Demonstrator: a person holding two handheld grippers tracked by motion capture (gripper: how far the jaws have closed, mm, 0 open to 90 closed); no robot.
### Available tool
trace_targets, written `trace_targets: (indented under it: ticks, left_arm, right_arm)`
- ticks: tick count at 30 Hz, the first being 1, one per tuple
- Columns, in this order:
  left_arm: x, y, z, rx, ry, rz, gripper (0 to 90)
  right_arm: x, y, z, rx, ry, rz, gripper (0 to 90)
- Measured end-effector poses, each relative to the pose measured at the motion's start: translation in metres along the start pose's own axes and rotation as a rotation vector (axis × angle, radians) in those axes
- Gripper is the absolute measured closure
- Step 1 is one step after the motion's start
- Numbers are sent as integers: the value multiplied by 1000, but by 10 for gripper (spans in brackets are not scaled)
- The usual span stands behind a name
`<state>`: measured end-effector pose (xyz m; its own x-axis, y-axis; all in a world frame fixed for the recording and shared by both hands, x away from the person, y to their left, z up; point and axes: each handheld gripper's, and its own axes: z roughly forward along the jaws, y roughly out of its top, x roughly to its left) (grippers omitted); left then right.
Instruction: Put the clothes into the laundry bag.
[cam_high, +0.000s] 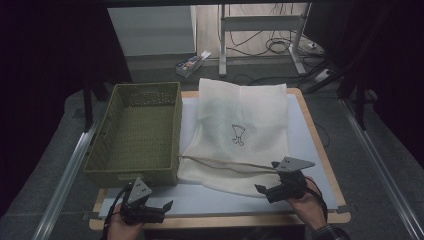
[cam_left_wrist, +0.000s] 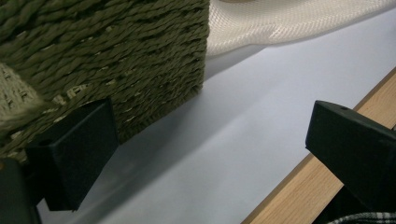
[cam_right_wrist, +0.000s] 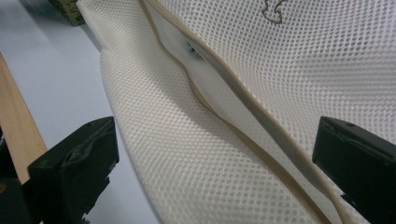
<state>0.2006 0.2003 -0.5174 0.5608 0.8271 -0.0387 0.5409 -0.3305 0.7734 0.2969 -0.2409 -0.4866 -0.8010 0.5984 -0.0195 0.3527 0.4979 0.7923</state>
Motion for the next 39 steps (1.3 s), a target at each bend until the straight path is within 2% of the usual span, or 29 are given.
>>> trace_targets:
  ticks: [28, 39]
  left_arm:
    - [14, -15, -14, -1, 34, -34, 23]
    - [22, -22, -20, -11, 46, -61, 19]
  right_arm:
    - [-9, -22, -26, 14, -63, 41, 0]
    - [-10, -30, -36, 18, -84, 57, 0]
